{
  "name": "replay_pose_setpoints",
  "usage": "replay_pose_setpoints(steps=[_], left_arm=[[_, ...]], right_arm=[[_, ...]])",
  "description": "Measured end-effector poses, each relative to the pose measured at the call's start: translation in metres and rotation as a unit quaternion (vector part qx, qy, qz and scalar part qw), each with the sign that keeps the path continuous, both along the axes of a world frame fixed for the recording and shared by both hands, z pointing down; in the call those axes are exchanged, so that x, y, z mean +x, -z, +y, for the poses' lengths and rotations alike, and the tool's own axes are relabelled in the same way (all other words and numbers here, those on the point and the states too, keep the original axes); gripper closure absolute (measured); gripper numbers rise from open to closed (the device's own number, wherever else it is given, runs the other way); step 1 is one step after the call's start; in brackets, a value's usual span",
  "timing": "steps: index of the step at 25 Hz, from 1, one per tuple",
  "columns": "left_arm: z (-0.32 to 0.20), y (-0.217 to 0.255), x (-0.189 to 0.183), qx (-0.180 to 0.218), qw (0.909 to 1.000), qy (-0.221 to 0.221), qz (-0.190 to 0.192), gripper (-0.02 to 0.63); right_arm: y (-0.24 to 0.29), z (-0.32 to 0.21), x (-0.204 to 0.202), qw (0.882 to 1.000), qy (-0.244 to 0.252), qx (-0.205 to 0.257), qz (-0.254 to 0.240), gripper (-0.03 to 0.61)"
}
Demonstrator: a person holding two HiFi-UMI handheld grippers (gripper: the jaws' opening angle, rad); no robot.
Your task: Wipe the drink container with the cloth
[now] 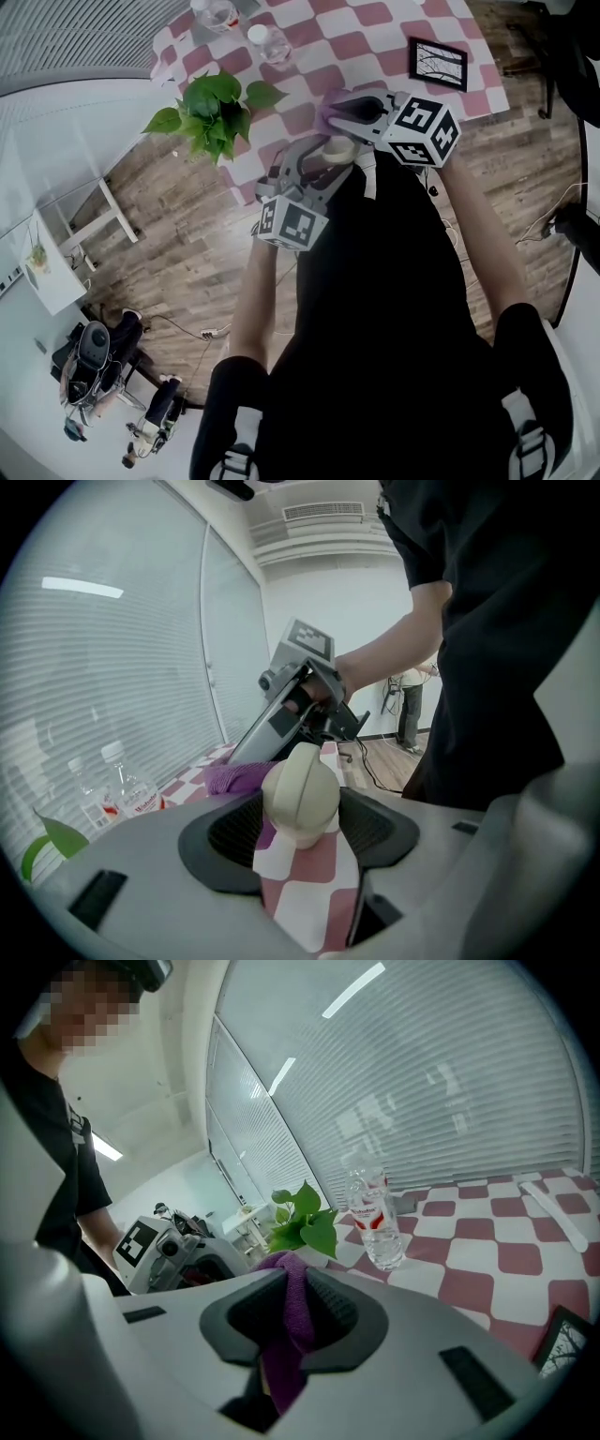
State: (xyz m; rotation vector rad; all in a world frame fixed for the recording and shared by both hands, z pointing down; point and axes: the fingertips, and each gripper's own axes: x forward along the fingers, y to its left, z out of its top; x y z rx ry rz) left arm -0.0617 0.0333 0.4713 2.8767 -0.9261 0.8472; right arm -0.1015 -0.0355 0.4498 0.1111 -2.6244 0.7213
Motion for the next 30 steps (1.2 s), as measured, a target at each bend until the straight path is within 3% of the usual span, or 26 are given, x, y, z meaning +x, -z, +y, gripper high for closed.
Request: replay_pose_setpoints(steps=[10, 19, 23, 30], left_arm=[[0.008, 0.003, 0.009, 0.015, 0.9991, -0.017, -0.037, 0.342], [0.008, 0.002, 0.012, 0.019, 0.9987, -0.026, -0.039, 0.342], [0.007, 0.003, 0.013, 0.018, 0.9986, -0.031, -0.039, 0.342], [0.001, 0.003, 0.019, 0.021, 0.9982, -0.044, -0.035, 0.342]], right_arm=[[-0.064, -0.016, 0.009, 0.995, -0.01, -0.069, 0.065, 0.508], [-0.112, -0.03, 0.025, 0.989, -0.048, -0.056, 0.13, 0.508], [-0.102, -0.024, 0.02, 0.991, -0.019, -0.05, 0.125, 0.509], [-0.052, -0.009, 0.012, 0.996, 0.028, -0.04, 0.069, 0.512]])
